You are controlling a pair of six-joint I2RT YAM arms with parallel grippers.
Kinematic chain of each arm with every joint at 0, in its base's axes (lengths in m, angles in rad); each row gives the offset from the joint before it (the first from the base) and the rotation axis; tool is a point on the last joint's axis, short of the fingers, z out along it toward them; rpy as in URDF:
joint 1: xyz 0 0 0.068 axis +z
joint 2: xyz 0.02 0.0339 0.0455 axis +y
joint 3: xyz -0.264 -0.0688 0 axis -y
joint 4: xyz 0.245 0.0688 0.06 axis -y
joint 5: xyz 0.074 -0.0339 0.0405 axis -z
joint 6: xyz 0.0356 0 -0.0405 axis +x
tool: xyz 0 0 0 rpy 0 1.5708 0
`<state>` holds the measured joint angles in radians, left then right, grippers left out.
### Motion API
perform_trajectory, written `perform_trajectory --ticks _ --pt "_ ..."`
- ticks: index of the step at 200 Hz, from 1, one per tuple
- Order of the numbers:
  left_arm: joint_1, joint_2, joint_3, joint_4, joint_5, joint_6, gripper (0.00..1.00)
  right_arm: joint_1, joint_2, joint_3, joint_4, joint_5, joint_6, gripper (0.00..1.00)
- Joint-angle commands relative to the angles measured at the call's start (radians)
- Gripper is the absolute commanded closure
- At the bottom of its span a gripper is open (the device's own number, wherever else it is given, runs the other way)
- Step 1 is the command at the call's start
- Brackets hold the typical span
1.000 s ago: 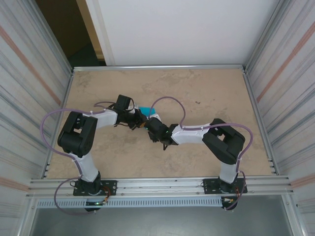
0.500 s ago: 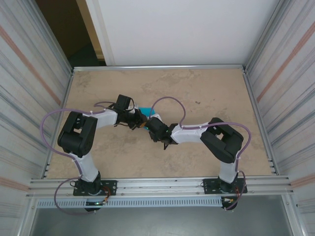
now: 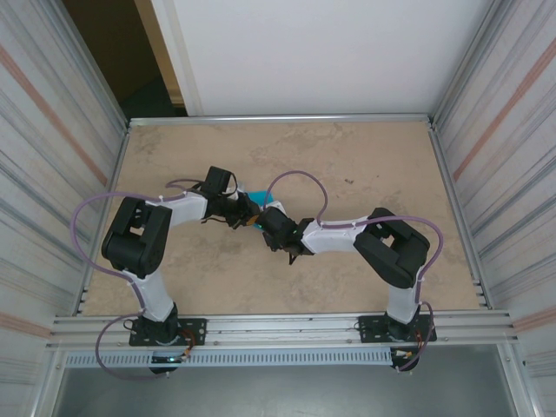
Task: Fold a paper plane with a square sheet of paper (pick it up from the middle)
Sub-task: Fourth fold the wing at the center of the table.
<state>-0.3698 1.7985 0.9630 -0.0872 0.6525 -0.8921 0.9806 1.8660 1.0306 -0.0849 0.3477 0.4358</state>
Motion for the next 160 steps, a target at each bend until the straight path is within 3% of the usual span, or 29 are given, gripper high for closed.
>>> perform_trajectory --ticks 1,103,160 --pt "-0.005 -0.013 0.026 -0.032 0.002 0.005 0.88 0.003 0.009 0.018 -0.021 0.013 0.003 0.76" --pt "0.015 -0.029 0.073 -0.092 0.004 0.046 0.84 -0.003 0.015 0.005 -0.021 -0.02 0.001 0.87" --pt "0.107 -0.078 0.115 -0.159 -0.01 0.104 0.64 -0.033 -0.028 -0.018 0.006 -0.165 0.008 0.96"
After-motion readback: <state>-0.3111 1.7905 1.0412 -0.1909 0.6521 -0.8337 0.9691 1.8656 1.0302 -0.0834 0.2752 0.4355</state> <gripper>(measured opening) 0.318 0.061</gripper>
